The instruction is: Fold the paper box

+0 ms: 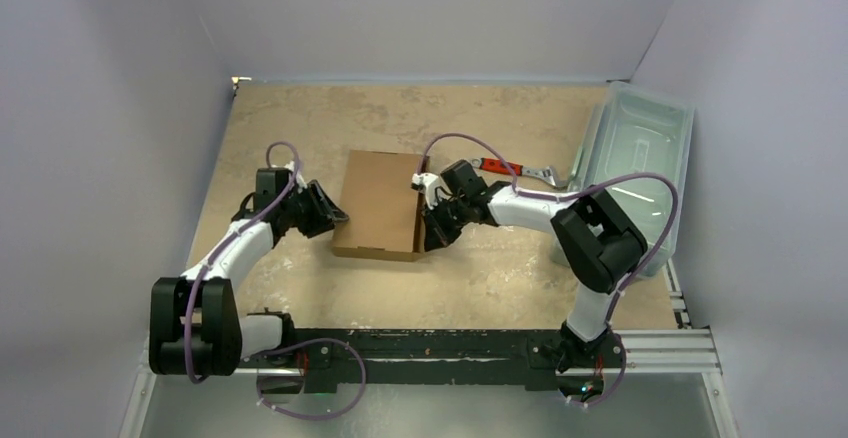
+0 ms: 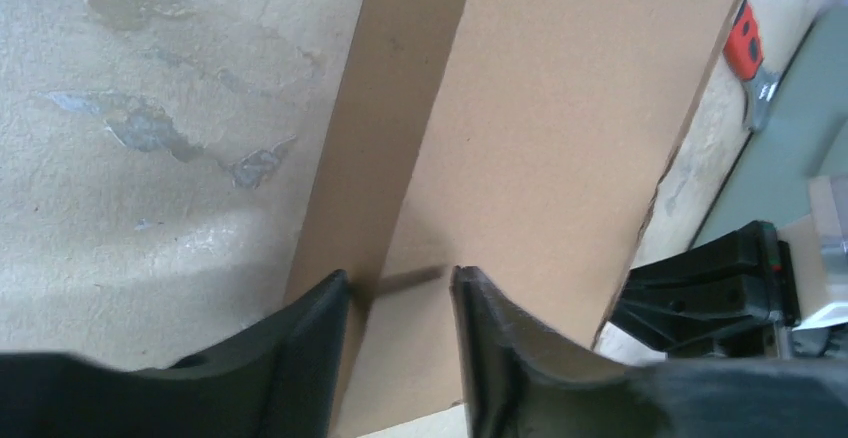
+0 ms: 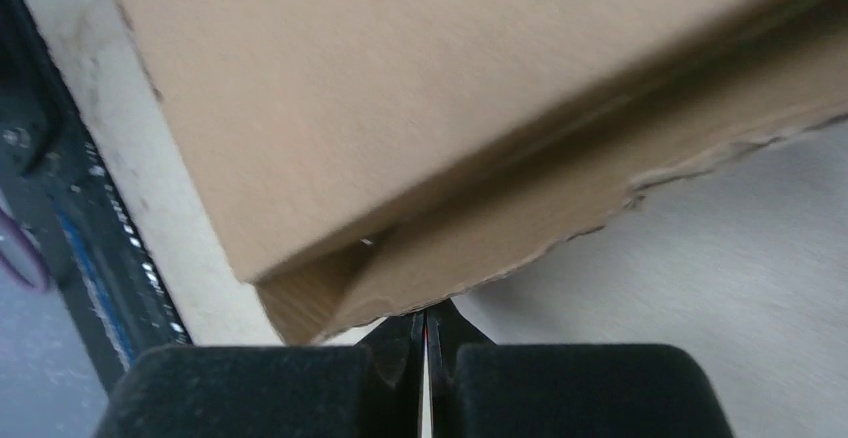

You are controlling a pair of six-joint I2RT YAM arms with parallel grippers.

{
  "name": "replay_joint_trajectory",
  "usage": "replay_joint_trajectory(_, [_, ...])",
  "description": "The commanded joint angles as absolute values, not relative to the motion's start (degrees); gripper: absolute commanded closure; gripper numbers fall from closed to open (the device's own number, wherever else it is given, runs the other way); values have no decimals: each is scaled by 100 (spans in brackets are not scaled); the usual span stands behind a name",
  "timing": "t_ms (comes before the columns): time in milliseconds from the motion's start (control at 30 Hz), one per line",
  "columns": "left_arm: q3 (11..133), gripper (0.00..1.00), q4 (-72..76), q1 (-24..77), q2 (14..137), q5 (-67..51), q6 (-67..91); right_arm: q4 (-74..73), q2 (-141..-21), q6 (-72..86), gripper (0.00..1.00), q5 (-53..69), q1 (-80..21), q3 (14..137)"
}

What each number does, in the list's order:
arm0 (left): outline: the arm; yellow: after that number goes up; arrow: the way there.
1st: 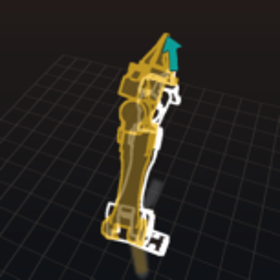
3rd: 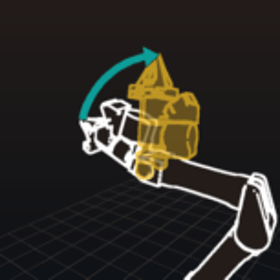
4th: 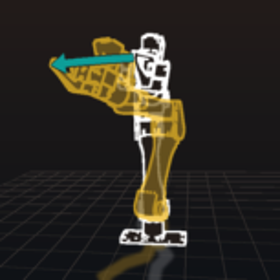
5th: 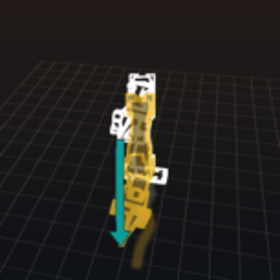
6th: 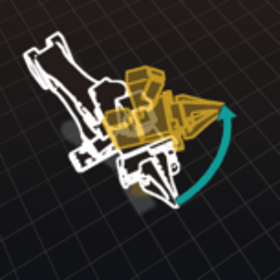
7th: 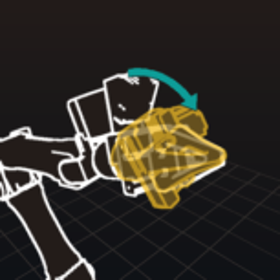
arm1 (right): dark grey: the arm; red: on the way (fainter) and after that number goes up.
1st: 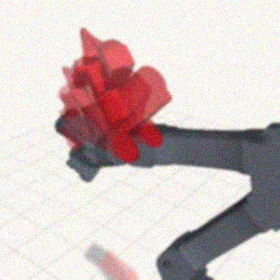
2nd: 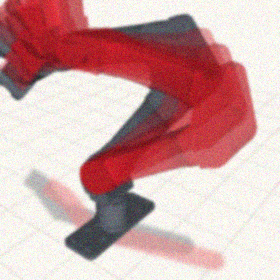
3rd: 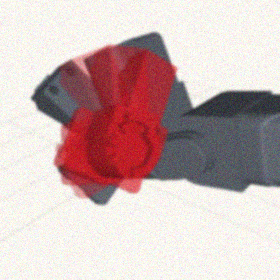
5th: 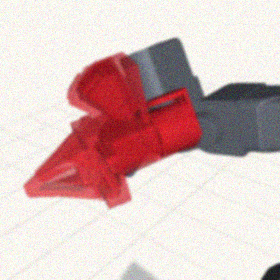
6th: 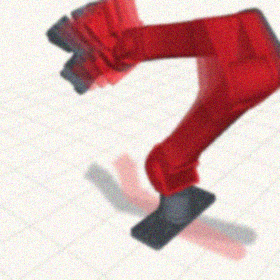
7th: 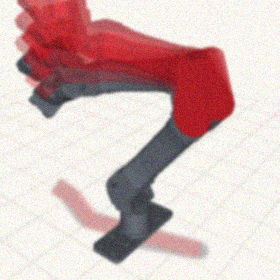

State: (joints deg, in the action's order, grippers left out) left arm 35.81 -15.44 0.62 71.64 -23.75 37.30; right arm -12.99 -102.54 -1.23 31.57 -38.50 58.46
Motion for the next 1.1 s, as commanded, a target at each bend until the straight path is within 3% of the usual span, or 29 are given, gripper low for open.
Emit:
replay_joint_trajectory(0, [3227, 66, -1095, 299, 6891, -2500, 4260, -585, -10280, 1419, 100, 3417, -4394, 6134])
replay_joint_trajectory(100, [2906, 78, -742, 675, 6709, -2408, 4773, -876, -10558, 2020, 100, 3550, -4621, 6900])
replay_joint_trajectory(200, [2729, 79, -668, 1125, 6576, -2172, 5056, -1703, -10962, 1742, 100, 2764, -4623, 7807])
replay_joint_trajectory(333, [2633, 78, -710, 1204, 6349, -1960, 5202, -2041, -11045, 1416, 100, 1744, -4492, 7859])
replay_joint_trajectory(400, [2803, 75, -969, 1204, 6133, -1730, 5116, -1912, -10833, 1176, 100, 1486, -4396, 7580])
replay_joint_trajectory(667, [3655, 43, -1866, 1172, 5996, -1038, 4471, -1349, -9759, 574, 100, 1606, -4017, 6392])
replay_joint_trajectory(1067, [3261, 36, -2276, 1160, 5812, -873, 4656, -1404, -9958, 760, 100, 983, -3877, 6213])
